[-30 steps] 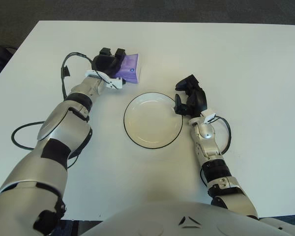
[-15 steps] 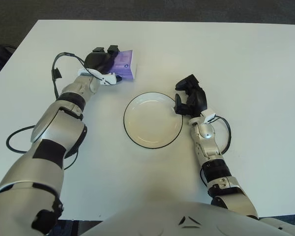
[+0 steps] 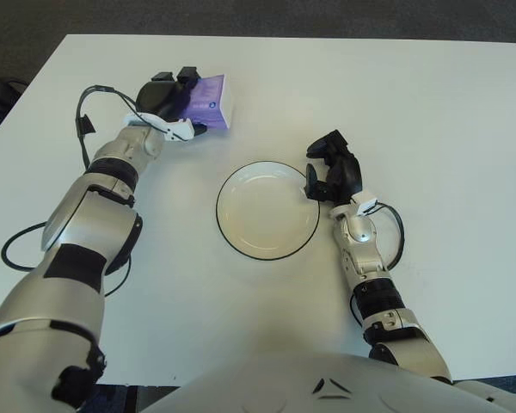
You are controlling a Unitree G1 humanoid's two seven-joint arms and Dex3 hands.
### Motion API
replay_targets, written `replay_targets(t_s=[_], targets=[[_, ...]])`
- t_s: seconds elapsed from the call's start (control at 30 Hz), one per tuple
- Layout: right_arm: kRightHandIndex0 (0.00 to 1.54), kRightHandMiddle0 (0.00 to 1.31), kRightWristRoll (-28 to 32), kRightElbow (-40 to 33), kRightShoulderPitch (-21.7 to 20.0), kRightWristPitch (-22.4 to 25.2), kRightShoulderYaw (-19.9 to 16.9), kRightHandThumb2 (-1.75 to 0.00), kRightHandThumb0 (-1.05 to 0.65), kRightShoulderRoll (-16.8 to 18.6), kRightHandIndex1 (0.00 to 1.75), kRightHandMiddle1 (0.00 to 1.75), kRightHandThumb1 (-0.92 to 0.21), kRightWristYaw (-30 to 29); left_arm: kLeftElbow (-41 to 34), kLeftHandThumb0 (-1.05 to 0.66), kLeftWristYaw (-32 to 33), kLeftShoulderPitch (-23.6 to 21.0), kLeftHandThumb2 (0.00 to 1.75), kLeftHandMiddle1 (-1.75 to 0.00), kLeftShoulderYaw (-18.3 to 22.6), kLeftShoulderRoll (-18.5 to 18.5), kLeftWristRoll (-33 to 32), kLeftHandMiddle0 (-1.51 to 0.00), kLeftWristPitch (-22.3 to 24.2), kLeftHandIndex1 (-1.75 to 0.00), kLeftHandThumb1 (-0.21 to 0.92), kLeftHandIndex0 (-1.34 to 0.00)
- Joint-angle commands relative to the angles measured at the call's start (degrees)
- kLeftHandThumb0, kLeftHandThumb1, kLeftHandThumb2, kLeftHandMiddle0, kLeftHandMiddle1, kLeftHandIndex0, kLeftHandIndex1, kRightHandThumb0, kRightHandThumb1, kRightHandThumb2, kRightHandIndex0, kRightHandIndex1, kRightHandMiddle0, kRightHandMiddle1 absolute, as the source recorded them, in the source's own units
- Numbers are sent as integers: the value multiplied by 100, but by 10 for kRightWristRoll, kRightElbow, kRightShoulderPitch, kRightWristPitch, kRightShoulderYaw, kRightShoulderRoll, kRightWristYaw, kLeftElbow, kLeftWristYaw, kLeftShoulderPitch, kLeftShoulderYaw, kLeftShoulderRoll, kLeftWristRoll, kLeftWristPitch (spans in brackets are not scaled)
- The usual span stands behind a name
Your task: Put the tissue paper into the plate.
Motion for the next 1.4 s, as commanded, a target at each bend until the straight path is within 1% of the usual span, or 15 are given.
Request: replay_targets(t_s=[0.0,0.17,0.43,0.57,0.7,0.9,1.07,1.17,1.37], targets=[[60,40,3,67,59,18,-6,-116,-1,4,170,158,-41,-6,-10,-45,4,-16,124,-175,8,13,-2,-109,-15,-175,37,-56],[60,41,-1,68,58,16,-5,-117,-1,5,170,158,-40,-11,-19,-45,3,-17,125,-175,14,18,-5,-109,-35,-175,37,-57],[60,41,4,70,56,16,-6,-117,-1,5,171,158,-39,-8,-45,-46,5,-18,126,-175,16,13,0,-110,-78,-175,35,-58],[60,41,4,73,55,13,-7,-118,-1,4,171,159,-39,-8,-53,-46,-3,-17,127,-175,18,15,-1,-110,-97,-175,35,-58],[60,41,-1,76,55,12,-7,-118,-1,4,171,159,-39,-14,-78,-46,-11,-12,128,-175,20,18,-3,-110,-120,-175,34,-59],[61,42,-1,79,52,15,-8,-119,-1,3,172,158,-38,-17,-133,-46,-37,6,128,-175,31,22,-14,-110,-152,-175,34,-59],[61,41,1,83,50,14,-9,-119,-1,3,171,159,-38,-16,-192,-47,-53,30,129,-175,43,24,-30,-111,-193,-175,33,-59],[61,41,2,84,49,15,-10,-118,-1,4,170,159,-39,-15,-219,-47,-69,43,129,-175,50,26,-38,-111,-210,-175,33,-60],[60,42,8,92,46,17,-14,-119,-1,5,173,157,-38,-12,-288,-47,-141,82,131,-175,63,34,-81,-113,-248,-175,32,-61]])
